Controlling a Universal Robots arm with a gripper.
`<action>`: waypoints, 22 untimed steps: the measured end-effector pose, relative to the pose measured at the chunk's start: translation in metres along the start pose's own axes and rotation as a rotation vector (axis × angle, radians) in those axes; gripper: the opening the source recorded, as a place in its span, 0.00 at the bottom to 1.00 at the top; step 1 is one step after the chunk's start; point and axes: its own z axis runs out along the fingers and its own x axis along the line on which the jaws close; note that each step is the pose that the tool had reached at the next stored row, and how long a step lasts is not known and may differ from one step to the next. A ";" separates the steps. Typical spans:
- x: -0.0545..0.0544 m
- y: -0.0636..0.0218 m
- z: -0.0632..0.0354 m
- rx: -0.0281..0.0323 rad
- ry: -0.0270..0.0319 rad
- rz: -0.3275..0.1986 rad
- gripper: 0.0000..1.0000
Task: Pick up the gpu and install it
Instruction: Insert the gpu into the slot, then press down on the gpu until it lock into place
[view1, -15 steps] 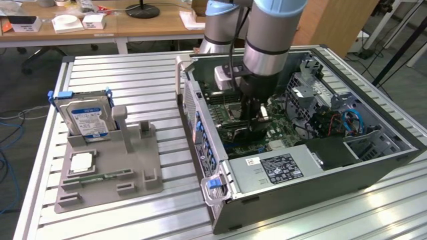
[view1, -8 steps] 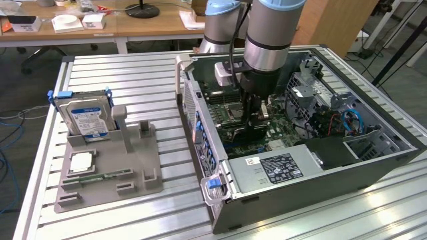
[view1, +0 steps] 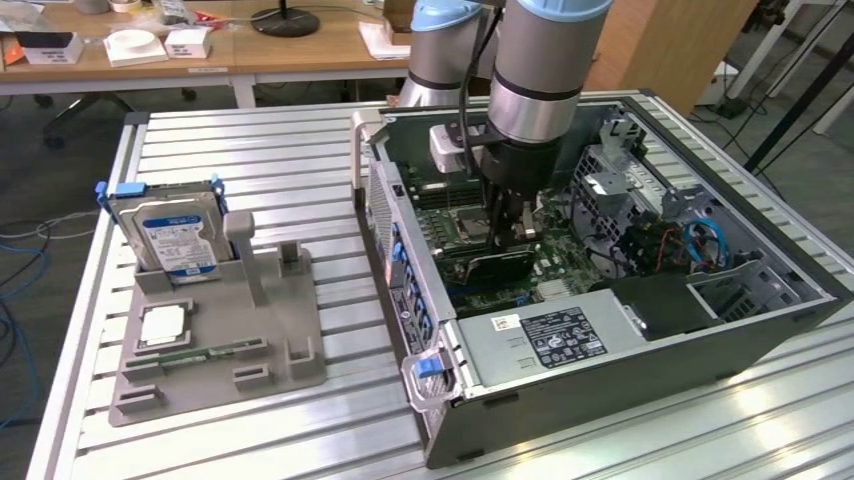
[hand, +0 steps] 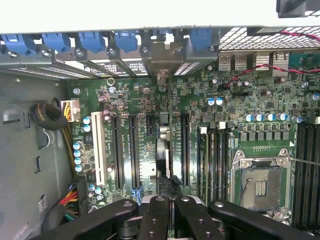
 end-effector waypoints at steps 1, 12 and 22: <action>0.000 0.0000 0.0000 0.0000 -0.0001 0.000 0.11; 0.000 0.0000 0.0000 0.0000 0.0000 0.000 0.11; 0.000 -0.0007 0.0006 -0.0832 0.0046 0.001 0.11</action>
